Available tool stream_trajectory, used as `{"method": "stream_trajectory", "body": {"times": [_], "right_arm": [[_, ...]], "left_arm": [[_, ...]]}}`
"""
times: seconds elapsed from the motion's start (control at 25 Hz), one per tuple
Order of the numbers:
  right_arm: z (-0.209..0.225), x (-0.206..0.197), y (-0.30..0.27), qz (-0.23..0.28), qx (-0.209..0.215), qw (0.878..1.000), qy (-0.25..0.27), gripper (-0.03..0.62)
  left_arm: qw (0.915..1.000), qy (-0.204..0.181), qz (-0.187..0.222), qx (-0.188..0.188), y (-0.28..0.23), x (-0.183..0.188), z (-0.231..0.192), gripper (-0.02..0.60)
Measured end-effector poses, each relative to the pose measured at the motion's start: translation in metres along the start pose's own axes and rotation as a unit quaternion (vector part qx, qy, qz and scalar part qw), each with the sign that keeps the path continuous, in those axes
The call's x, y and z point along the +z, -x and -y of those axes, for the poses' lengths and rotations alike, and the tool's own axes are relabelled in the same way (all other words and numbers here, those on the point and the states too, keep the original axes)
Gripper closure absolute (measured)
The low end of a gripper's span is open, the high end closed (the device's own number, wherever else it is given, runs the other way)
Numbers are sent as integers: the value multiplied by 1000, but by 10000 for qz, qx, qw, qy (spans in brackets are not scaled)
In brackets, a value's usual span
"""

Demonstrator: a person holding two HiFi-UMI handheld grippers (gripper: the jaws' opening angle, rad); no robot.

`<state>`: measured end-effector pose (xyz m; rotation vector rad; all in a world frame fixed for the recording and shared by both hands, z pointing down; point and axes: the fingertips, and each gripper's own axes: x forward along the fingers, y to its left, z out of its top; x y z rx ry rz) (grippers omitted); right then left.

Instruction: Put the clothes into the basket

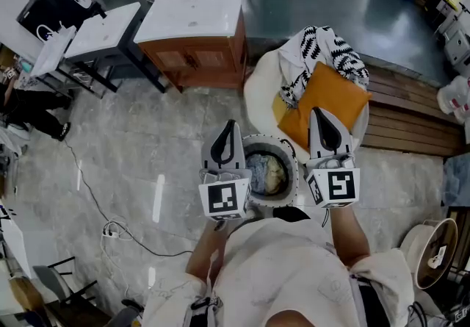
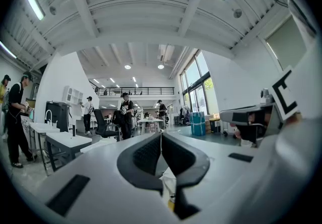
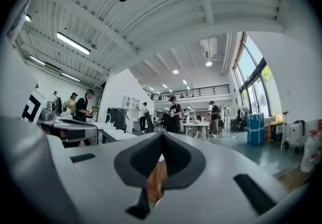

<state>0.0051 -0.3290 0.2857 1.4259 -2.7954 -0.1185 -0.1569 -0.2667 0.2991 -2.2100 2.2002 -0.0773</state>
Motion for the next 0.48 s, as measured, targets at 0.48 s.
{"method": "stream_trajectory", "body": {"times": [0.48], "right_arm": [[7, 3, 4, -1, -57, 10000, 75, 606]], "left_arm": [[9999, 28, 146, 61, 1, 7, 1, 574]]}}
